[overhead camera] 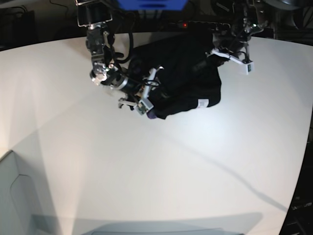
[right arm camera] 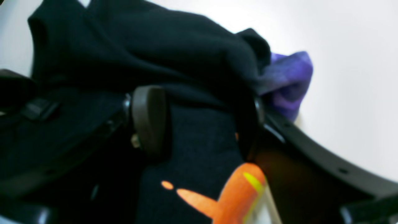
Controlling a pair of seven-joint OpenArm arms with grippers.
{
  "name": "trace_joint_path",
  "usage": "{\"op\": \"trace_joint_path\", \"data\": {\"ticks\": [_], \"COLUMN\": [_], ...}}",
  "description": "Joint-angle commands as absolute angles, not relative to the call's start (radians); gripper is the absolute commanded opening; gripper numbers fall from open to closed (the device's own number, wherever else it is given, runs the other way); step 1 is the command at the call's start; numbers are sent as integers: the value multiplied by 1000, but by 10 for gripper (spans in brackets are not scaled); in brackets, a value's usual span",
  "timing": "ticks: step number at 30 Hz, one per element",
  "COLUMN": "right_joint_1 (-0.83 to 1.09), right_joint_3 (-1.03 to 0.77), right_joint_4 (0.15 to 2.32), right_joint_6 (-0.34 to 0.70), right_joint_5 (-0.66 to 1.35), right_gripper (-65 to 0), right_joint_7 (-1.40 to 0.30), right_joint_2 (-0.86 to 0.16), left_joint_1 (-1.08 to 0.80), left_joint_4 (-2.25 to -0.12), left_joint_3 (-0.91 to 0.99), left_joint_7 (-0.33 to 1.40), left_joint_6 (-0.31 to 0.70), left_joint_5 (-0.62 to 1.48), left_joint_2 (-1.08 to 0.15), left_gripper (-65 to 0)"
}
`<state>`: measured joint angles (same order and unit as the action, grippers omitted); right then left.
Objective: Fold the T-shirt properly
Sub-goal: 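Lift and fold the bundle over with both grippers, tucking the edges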
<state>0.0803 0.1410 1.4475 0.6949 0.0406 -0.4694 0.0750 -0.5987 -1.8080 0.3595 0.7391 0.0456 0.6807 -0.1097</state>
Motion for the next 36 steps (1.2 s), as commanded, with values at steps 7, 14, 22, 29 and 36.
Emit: {"op": "trace_joint_path", "data": {"ticks": [7,14,22,29,36], "right_joint_1": [76,107,113,113,119], "right_joint_3": [140,131,-25,-134,-188], "right_joint_4": [1475,1751,1848,1848,1848], "right_joint_6": [698,698,698,698,698], "right_joint_5": [16,19,18,16,16], "right_gripper": [-292,-292,-291,-291,-291], "right_joint_7": [-496,-506,-507,-507,-507], "right_joint_2": [74,73,74,70,70], "left_joint_1": [-530,-453,-286,-188,-186], "left_joint_4": [-1661,-1653,-1534,-1529,-1610], "left_joint_3": [341,263,134,64,67], "left_joint_7": [742,742,743,754,788], "left_joint_6": [18,18,18,13,8], "left_joint_5": [639,630,628,631,639], "left_joint_2": [-116,-119,-127,-127,-160], "left_gripper": [-650,-650,-650,-650,-532]}}
